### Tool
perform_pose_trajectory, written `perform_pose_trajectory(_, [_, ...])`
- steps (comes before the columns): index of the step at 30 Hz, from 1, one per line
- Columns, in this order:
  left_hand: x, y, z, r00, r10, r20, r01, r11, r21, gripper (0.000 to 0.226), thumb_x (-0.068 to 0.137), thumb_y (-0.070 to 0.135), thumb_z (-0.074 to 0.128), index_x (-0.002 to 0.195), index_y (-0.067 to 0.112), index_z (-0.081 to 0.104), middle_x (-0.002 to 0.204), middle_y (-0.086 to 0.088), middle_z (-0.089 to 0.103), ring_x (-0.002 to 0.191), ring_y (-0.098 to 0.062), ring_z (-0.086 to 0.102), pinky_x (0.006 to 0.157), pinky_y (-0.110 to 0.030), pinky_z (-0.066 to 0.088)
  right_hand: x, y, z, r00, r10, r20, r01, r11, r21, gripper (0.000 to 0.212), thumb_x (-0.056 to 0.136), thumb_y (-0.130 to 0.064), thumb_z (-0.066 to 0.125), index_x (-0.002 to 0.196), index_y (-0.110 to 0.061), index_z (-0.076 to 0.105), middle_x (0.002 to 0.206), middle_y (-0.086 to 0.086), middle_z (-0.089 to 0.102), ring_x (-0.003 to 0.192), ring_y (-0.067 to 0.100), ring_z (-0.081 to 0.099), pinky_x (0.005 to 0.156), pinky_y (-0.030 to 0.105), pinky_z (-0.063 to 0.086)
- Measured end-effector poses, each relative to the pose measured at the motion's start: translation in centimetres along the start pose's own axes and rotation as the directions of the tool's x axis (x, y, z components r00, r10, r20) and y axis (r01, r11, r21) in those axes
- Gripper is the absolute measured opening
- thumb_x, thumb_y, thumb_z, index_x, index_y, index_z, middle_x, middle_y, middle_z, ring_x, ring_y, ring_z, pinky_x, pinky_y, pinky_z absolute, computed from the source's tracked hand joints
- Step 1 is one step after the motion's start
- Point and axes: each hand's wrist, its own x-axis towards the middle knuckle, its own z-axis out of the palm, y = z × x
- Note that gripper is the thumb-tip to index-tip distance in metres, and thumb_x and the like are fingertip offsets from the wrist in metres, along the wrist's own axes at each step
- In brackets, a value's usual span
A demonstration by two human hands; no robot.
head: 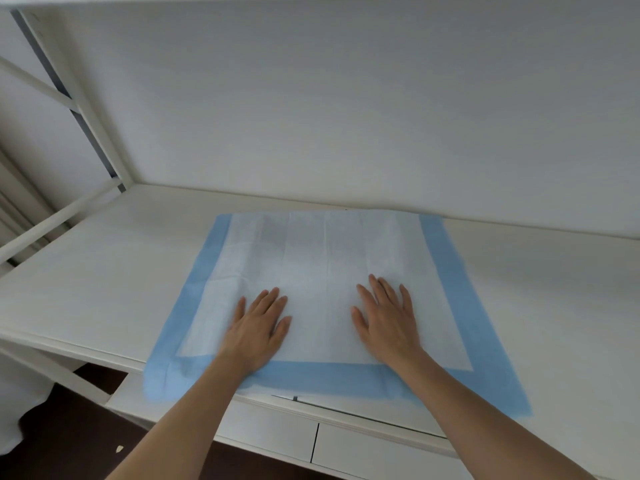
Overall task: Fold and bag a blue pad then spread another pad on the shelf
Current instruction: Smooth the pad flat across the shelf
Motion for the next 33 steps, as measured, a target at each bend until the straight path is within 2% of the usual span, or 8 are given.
perform_pose_trajectory(5, [0.0, 0.6, 0.5, 0.997, -0.076, 0.002, 0.076, 0.997, 0.025, 0.084, 0.078, 0.062, -0.006, 0.149, 0.03, 0.026, 0.159, 0.009, 0.014, 0.147, -0.012, 0.007, 0.118, -0.043, -0.003, -1.7, -1.0, 0.3, 0.952, -0.279, 0.125, 0.258, 0.953, 0.157, 0.062, 0.09, -0.053, 0.018, 0.144, -0.028, 0.037, 0.156, 0.0, 0.025, 0.143, 0.02, 0.026, 0.116, 0.046, 0.008])
perform_pose_trajectory(8, [-0.4, -0.2, 0.9, 0.996, -0.089, -0.006, 0.089, 0.995, 0.046, 0.082, 0.079, 0.061, -0.009, 0.15, 0.032, 0.022, 0.159, 0.008, 0.014, 0.147, -0.011, 0.008, 0.119, -0.035, -0.004, -2.0, -0.2, 0.3, 0.931, -0.311, 0.19, 0.285, 0.947, 0.151, 0.064, 0.088, -0.056, 0.006, 0.147, -0.038, 0.023, 0.16, -0.009, 0.01, 0.147, 0.014, 0.01, 0.118, 0.043, 0.003])
perform_pose_trajectory(14, [-0.6, -0.2, 1.0, 0.996, -0.087, -0.009, 0.087, 0.996, 0.028, 0.081, 0.08, 0.06, -0.008, 0.15, 0.032, 0.022, 0.159, 0.009, 0.015, 0.147, -0.01, 0.007, 0.12, -0.033, -0.005, -1.5, 1.3, 0.3, 0.97, -0.174, 0.168, 0.173, 0.985, 0.02, 0.066, 0.087, -0.055, 0.003, 0.145, -0.039, 0.029, 0.157, -0.006, 0.022, 0.145, 0.02, 0.022, 0.115, 0.052, 0.007])
perform_pose_trajectory(16, [-0.6, -0.2, 1.0, 0.996, -0.084, -0.006, 0.084, 0.996, 0.022, 0.081, 0.08, 0.061, -0.008, 0.15, 0.032, 0.022, 0.159, 0.009, 0.015, 0.147, -0.01, 0.007, 0.12, -0.033, -0.005, -0.8, 2.1, -0.2, 0.978, -0.104, 0.182, 0.11, 0.994, -0.022, 0.073, 0.083, -0.055, -0.003, 0.147, -0.037, 0.026, 0.158, -0.004, 0.019, 0.146, 0.019, 0.017, 0.116, 0.05, 0.003])
perform_pose_trajectory(18, [-0.5, -0.1, 0.9, 0.996, -0.088, -0.001, 0.088, 0.996, 0.03, 0.083, 0.078, 0.06, -0.007, 0.15, 0.03, 0.023, 0.159, 0.007, 0.015, 0.147, -0.012, 0.008, 0.12, -0.034, -0.004, -0.1, 3.5, -0.6, 0.985, -0.03, 0.167, 0.035, 0.999, -0.03, 0.065, 0.09, -0.052, 0.004, 0.148, -0.032, 0.023, 0.16, -0.002, 0.014, 0.147, 0.017, 0.009, 0.117, 0.048, 0.002])
perform_pose_trajectory(21, [0.1, 1.0, 0.4, 0.996, -0.092, -0.012, 0.092, 0.995, 0.04, 0.086, 0.076, 0.06, -0.004, 0.148, 0.026, 0.028, 0.159, 0.005, 0.015, 0.147, -0.013, 0.01, 0.119, -0.041, 0.0, 0.7, 5.8, -0.8, 0.985, 0.076, 0.156, -0.105, 0.977, 0.184, 0.053, 0.099, -0.035, 0.034, 0.15, -0.022, 0.023, 0.16, 0.001, 0.011, 0.148, 0.017, 0.007, 0.119, 0.041, 0.006])
perform_pose_trajectory(24, [1.6, 2.9, 0.2, 1.0, -0.011, -0.011, 0.011, 1.0, 0.013, 0.085, 0.077, 0.06, 0.0, 0.147, 0.023, 0.03, 0.158, 0.006, 0.017, 0.146, -0.012, 0.014, 0.118, -0.042, 0.003, 1.1, 7.0, -0.5, 0.977, 0.159, 0.145, -0.207, 0.878, 0.431, 0.053, 0.098, -0.021, 0.043, 0.148, -0.014, 0.028, 0.158, 0.006, 0.02, 0.146, 0.021, 0.018, 0.118, 0.034, 0.017])
perform_pose_trajectory(33, [2.3, 3.4, 1.2, 0.99, 0.128, 0.055, -0.132, 0.989, 0.073, 0.077, 0.081, 0.057, 0.0, 0.147, 0.028, 0.027, 0.155, 0.013, 0.023, 0.143, -0.009, 0.02, 0.117, -0.033, 0.015, -0.2, 6.0, -0.2, 0.965, 0.225, 0.134, -0.261, 0.862, 0.435, 0.052, 0.099, -0.017, 0.035, 0.15, -0.019, 0.023, 0.158, -0.001, 0.02, 0.145, 0.013, 0.02, 0.119, 0.029, 0.011])
